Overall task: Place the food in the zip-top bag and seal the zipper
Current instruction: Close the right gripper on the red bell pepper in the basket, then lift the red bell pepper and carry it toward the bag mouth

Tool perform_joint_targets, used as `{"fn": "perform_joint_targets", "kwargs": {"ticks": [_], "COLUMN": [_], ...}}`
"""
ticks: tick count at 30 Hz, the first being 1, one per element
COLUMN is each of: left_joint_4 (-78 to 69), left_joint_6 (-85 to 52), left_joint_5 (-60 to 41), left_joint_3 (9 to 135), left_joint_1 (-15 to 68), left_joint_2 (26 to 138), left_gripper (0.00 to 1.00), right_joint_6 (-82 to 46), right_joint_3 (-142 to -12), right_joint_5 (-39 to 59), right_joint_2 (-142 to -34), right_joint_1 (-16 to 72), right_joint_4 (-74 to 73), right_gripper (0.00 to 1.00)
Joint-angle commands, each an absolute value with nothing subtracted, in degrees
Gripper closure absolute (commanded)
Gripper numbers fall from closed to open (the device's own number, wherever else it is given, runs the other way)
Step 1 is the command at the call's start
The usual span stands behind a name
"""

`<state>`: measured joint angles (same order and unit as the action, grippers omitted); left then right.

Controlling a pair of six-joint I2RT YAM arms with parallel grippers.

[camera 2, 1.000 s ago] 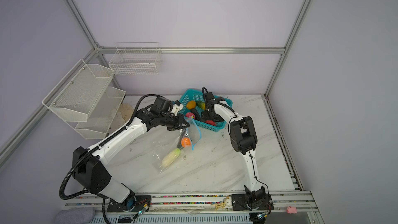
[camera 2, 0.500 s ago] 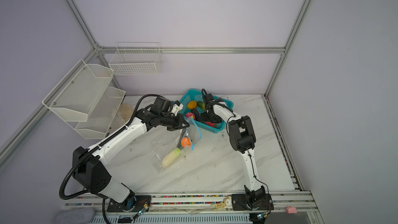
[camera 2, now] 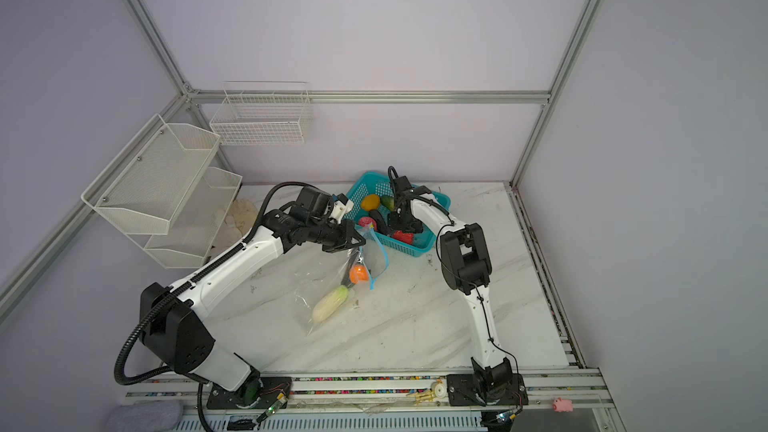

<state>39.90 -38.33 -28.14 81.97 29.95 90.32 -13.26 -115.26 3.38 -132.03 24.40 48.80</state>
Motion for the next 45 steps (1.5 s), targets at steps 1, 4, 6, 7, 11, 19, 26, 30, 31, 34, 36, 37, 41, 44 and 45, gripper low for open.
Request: {"fn": "perform_joint_targets", "kwargs": {"ticks": [1,4,6,7,11,19,26,30,31,34,36,37,41,44,45], "left_joint_4": [38.6,38.6,38.7,38.8,38.9,39.0,39.0,39.0,39.0,38.9,38.9,39.0,39.0,39.1,39.0], "left_joint_6": [-37.6,-37.6,-37.6,-37.7,-37.6,-37.6,-37.5,-37.5,-37.5,-37.5,-37.6,-37.5,-37.5,-37.6,-37.5], "left_joint_5": [-28.9,-28.8,-28.7,-28.7,-28.7,-28.5,-28.5,-28.5,-28.5,-28.6,-28.5,-28.5,-28.4,-28.3,-28.2], "left_joint_3": [82.6,82.5,82.4,82.4,82.2,82.0,82.0,82.2,82.3,82.4,82.4,82.4,82.4,82.5,82.5], "left_joint_1": [29.4,29.4,29.4,29.4,29.4,29.4,29.4,29.4,29.4,29.4,29.4,29.4,29.4,29.4,29.4], "left_joint_2": [89.1,88.9,88.8,88.8,88.7,88.6,88.9,89.0,89.1,89.2,89.3,89.3,89.3,89.4,89.4], "left_gripper": [1.00,1.00,1.00,1.00,1.00,1.00,1.00,1.00,1.00,1.00,1.00,1.00,1.00,1.00,1.00], "right_joint_6": [-13.4,-13.6,-13.6,-13.6,-13.7,-14.7,-16.4,-17.4,-17.7,-19.3,-20.5,-21.1,-22.7,-22.9,-23.2], "right_joint_3": [-117.9,-119.5,-120.5,-120.9,-121.8,-121.0,-117.2,-114.3,-113.5,-110.9,-109.1,-108.3,-106.1,-105.0,-104.3], "right_joint_5": [2.1,2.1,2.0,2.0,2.5,2.9,4.1,5.9,6.5,8.2,9.4,10.1,11.8,13.0,13.3], "right_joint_2": [-132.7,-133.4,-133.9,-134.1,-135.5,-135.0,-130.3,-127.8,-127.1,-125.4,-124.3,-123.8,-122.1,-120.9,-120.3], "right_joint_1": [23.9,23.7,23.6,23.5,23.1,21.9,20.3,19.5,19.2,18.3,17.9,17.7,17.2,16.8,16.7], "right_joint_4": [50.2,50.1,49.8,49.6,48.9,45.7,41.3,38.5,37.5,34.7,32.4,31.3,28.4,27.7,27.1], "right_gripper": [0.30,0.31,0.32,0.32,0.33,0.33,0.34,0.34,0.34,0.35,0.36,0.36,0.36,0.36,0.36]}}
